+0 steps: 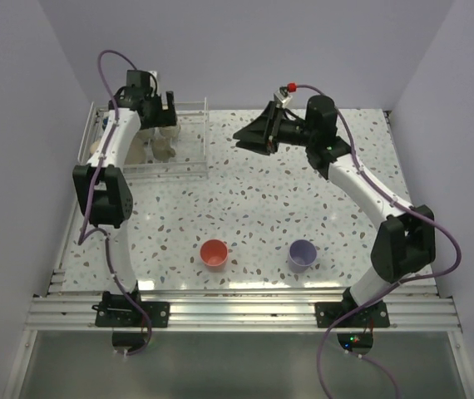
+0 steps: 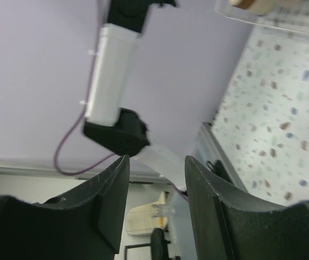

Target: Load the cups into the dish rack

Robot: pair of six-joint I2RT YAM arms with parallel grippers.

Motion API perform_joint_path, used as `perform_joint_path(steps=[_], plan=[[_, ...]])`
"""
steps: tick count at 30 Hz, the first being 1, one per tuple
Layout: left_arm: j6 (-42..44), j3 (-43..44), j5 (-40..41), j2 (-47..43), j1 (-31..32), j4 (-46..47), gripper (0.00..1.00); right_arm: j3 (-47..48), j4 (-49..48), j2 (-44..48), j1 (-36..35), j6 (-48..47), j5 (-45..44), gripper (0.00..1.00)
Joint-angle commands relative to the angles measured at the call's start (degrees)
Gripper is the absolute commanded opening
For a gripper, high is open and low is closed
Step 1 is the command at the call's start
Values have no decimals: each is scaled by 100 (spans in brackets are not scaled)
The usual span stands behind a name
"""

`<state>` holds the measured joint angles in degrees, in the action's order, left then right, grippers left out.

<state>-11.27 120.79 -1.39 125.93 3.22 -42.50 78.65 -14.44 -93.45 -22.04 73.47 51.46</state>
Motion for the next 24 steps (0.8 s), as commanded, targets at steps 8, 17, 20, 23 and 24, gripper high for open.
perform_joint_path(steps=[8,17,20,23,24], plan=[[-525,-1258,77,-2317,599,980,92,853,4692,81,-167,-3389,-1013,50],[-973,-2999,-19,-3881,1224,1411,89,934,6867,-7,-1660,-5220,-2834,47],[-1088,-3491,-28,-4383,1321,1403,89,801,6971,-76,-2196,-5317,-3133,47],[-1167,-3887,42,-4814,1339,1350,88,696,6999,-182,-2567,-5361,-3230,45],[-1185,-4036,42,-4910,1339,1324,88,547,6877,-191,-2629,-5335,-3230,45]])
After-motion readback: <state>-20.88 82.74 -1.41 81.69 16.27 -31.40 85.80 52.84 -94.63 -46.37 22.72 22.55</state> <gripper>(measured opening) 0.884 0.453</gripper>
